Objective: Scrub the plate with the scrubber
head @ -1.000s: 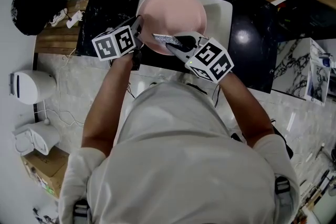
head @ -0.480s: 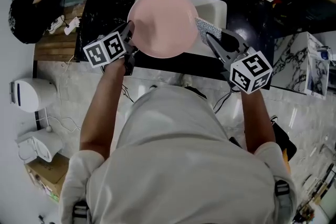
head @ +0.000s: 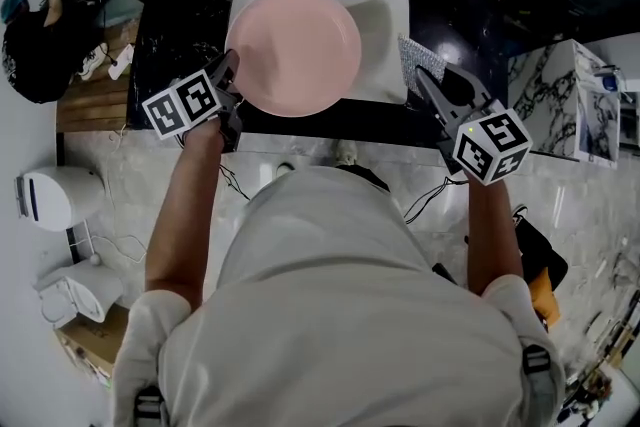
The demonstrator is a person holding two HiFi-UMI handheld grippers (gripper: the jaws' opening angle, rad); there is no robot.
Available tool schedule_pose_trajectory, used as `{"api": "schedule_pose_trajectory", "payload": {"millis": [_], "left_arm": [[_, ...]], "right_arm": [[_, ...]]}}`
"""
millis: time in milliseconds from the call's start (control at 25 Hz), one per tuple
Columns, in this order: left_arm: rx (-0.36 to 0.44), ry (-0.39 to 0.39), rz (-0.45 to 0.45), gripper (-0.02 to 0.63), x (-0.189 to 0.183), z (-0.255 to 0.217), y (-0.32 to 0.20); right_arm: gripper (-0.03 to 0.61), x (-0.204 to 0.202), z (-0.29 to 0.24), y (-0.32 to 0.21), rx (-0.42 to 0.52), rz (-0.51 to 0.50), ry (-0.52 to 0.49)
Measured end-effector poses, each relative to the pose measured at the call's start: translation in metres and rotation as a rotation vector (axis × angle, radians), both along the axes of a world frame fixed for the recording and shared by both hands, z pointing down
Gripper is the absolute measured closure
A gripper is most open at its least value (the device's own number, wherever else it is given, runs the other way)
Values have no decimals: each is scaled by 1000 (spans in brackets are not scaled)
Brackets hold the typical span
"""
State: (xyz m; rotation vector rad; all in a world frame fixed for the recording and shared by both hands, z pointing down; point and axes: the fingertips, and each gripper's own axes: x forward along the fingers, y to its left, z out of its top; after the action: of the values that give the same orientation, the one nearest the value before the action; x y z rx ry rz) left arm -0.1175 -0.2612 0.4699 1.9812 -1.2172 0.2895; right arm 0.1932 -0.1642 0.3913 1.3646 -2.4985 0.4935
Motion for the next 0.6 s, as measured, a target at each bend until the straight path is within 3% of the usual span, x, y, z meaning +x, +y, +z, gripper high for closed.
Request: {"api": "schedule_pose_trajectory", "payload": {"millis": [600], "left_arm": [[-123, -38, 11, 588, 38, 51, -30]], "right_arm": [[500, 21, 9, -6, -15, -17, -14]]}}
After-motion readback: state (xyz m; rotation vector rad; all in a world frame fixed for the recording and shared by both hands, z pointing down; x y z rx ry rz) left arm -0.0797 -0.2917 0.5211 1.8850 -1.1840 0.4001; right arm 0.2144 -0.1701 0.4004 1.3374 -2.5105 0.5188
